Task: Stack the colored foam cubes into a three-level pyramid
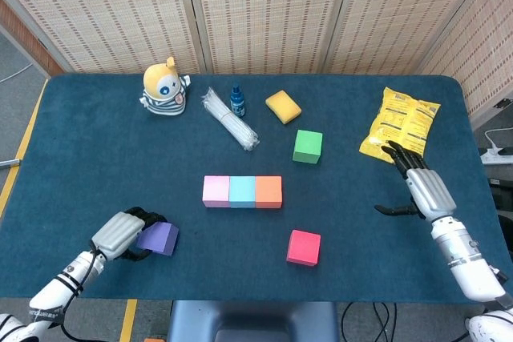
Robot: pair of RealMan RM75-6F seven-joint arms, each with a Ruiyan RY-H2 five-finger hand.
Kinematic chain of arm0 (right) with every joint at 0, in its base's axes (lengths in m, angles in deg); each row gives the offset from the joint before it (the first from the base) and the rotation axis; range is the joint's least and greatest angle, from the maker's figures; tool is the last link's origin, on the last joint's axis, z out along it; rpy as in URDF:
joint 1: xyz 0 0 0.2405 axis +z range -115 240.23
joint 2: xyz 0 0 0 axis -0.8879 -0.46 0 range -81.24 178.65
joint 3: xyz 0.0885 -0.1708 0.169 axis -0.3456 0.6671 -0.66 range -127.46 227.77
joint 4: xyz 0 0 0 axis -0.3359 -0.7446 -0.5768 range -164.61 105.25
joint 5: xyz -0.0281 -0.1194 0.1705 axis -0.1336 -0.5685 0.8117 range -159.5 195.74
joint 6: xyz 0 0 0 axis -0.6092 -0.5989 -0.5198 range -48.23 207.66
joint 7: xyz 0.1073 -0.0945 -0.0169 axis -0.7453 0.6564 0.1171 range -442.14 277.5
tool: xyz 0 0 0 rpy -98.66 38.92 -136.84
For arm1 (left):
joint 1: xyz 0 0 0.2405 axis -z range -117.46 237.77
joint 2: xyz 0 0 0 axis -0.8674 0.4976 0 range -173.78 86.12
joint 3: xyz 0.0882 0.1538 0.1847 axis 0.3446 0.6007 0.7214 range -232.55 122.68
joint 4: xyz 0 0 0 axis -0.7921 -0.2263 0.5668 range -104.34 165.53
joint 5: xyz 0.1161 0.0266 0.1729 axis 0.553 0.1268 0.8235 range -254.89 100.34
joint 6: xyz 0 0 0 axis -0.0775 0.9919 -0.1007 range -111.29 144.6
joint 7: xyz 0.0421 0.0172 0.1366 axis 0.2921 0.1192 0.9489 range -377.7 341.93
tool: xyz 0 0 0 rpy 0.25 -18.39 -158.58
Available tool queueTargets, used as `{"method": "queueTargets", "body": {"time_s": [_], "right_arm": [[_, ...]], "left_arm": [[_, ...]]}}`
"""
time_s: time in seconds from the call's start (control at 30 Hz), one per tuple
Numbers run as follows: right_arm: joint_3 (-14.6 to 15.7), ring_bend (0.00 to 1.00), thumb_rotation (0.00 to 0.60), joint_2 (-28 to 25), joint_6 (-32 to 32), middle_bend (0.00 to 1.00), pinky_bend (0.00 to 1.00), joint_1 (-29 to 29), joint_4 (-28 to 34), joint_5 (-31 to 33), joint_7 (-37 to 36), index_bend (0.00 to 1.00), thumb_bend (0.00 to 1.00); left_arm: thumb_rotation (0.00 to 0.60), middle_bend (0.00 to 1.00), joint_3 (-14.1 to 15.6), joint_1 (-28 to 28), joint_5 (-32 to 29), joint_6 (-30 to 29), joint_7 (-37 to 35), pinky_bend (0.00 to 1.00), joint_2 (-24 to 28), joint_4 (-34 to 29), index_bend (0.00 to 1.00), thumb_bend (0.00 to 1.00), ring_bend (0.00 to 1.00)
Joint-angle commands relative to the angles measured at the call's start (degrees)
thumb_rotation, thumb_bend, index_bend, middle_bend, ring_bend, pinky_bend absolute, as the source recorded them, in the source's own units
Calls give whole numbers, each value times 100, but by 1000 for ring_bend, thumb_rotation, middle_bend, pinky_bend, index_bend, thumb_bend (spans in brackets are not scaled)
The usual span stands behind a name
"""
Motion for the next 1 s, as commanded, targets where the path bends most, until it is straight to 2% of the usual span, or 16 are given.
{"method": "queueTargets", "body": {"time_s": [0.03, 0.2, 0.33, 0.47, 0.63, 0.8, 1.0], "right_arm": [[-20, 32, 600, -15, -14, 78, 148, -15, -5, -11, -42, 0, 171], [-48, 33, 600, -59, -64, 78, 148, -51, 3, -50, -96, 0, 171], [-58, 33, 600, -117, -77, 78, 148, -77, 22, -65, -93, 0, 171], [-63, 33, 600, -191, -67, 78, 148, -96, 64, -61, -71, 0, 171], [-54, 34, 600, -311, -81, 78, 148, -138, 139, -74, -9, 0, 171], [-60, 34, 600, -348, -81, 78, 149, -153, 154, -58, -8, 0, 171], [-53, 34, 600, -400, -122, 78, 149, -229, 128, -75, -114, 0, 171]], "left_arm": [[600, 487, -319, 55, -274, -165, -259, 261, 290, -337, 391, 355, 409], [600, 488, -908, 325, -1037, -53, -197, 308, 608, -848, 407, 358, 415], [600, 486, -1345, 787, -1934, 283, 394, 315, 632, -1189, 401, 356, 415], [600, 485, -1597, 1365, -2985, 564, 1182, 337, 458, -1288, 382, 356, 418], [600, 482, -1683, 2211, -4516, 551, 2263, 346, -22, -1196, 355, 357, 419], [600, 482, -1682, 2492, -5019, 407, 2608, 351, -216, -1179, 346, 356, 423], [600, 477, -1574, 3366, -6173, -299, 3870, 353, -994, -937, 329, 351, 424]]}}
